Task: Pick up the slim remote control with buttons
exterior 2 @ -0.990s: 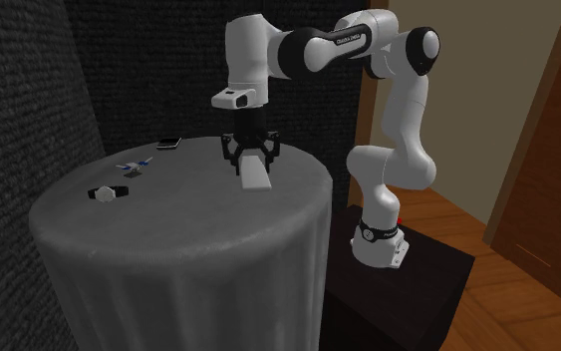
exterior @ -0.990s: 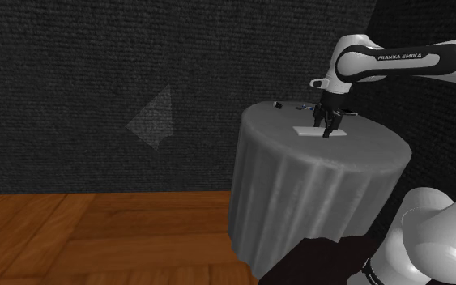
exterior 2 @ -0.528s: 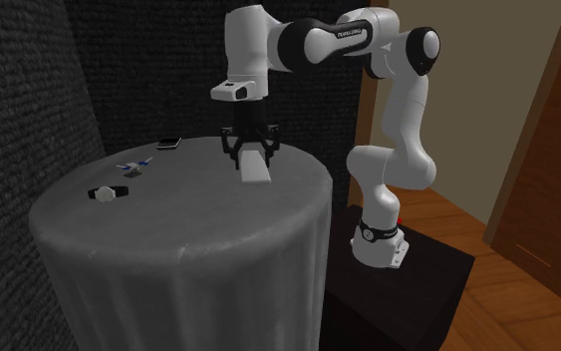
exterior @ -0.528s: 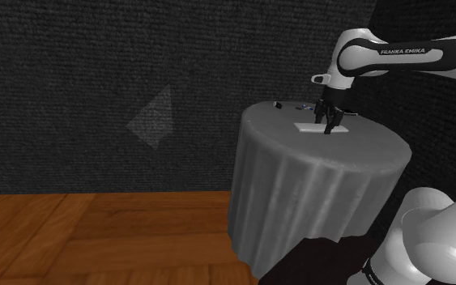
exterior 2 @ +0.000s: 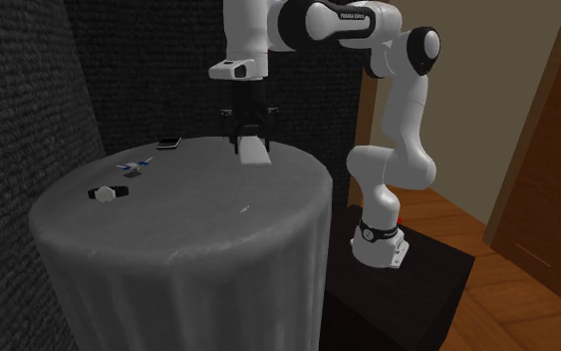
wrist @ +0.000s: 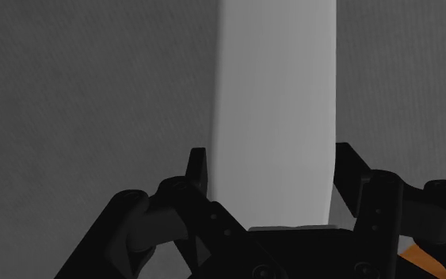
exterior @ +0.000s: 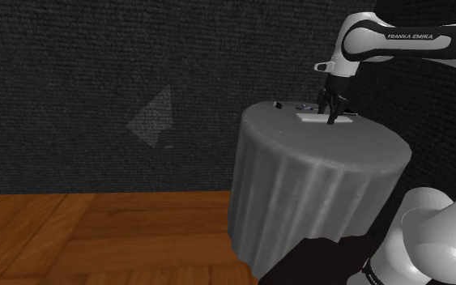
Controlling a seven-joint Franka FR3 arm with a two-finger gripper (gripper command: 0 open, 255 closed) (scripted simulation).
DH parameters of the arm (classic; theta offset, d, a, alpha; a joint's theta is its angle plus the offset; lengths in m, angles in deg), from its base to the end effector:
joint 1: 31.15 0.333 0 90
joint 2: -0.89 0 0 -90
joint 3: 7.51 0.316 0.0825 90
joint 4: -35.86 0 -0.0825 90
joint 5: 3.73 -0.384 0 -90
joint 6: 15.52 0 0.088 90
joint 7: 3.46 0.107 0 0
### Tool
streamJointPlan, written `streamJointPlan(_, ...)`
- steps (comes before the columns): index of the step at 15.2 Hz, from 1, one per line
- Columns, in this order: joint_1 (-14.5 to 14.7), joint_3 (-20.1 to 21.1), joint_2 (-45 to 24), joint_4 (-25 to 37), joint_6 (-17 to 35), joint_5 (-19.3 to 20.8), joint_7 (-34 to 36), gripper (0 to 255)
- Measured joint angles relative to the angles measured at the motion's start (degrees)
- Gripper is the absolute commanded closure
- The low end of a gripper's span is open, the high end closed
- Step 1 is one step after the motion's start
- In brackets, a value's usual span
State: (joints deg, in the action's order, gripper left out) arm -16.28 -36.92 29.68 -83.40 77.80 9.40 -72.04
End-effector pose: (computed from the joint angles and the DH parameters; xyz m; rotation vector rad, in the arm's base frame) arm 0.3885 -0.1674 0.5932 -2.7385 -1.5179 -0.0047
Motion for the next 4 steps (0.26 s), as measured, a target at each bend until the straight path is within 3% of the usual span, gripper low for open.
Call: streamJointPlan(4, 0.3, 0.2, -0.7, 3.3, -2.6, -0.4, -0.4, 255)
